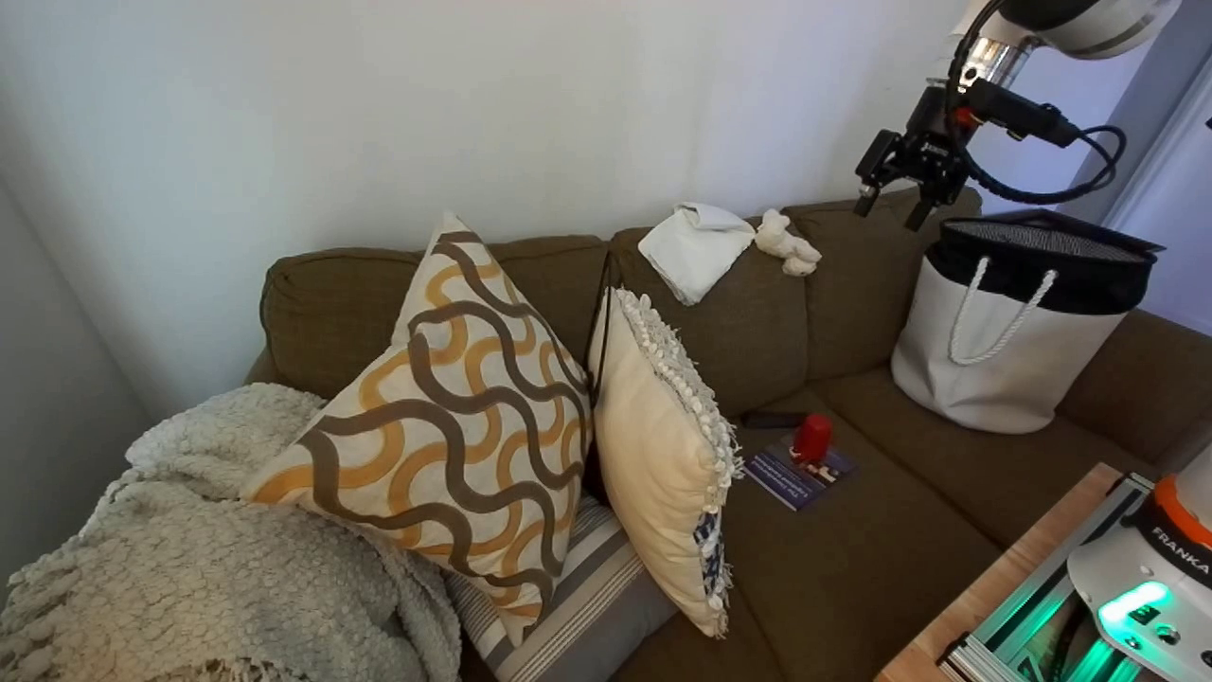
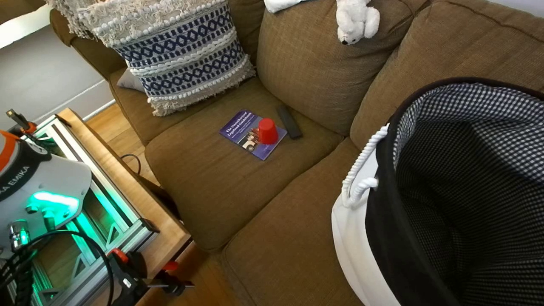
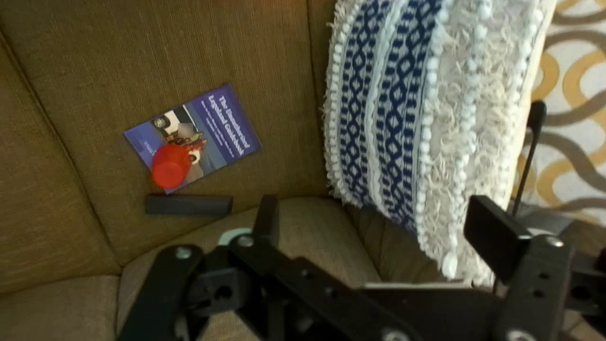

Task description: Pick up the wire from between the pillows and put it on the middle sofa seat

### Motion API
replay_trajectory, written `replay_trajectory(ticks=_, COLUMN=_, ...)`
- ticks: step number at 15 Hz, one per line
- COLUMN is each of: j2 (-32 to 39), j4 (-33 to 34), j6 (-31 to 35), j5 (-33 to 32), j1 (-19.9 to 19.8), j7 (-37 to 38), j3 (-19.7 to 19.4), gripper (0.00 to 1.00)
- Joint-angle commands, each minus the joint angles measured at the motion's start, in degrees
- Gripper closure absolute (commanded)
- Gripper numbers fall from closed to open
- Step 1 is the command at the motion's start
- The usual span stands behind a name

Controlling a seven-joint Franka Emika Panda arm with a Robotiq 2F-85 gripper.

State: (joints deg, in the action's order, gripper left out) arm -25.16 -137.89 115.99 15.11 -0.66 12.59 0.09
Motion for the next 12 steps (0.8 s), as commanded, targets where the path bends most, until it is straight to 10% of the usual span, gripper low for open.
replay_trajectory(ticks=1, j2=7.51, j4=8.73, j6=3.95, j5=0.9, j1=-2.44, j7=3.52, j3=-1.13, gripper=0.0)
replay_trajectory(ticks=10, j2=37.01, j4=40.35, j6=-5.87, j5=8.45, j1=1.73, j7=-9.49, j3=1.22, gripper=0.0)
replay_trajectory(ticks=12, j2=33.81, j4=35.86, j6=-2.41, j5=6.73, j1=1.73, j7=-7.28, j3=1.43, gripper=0.0)
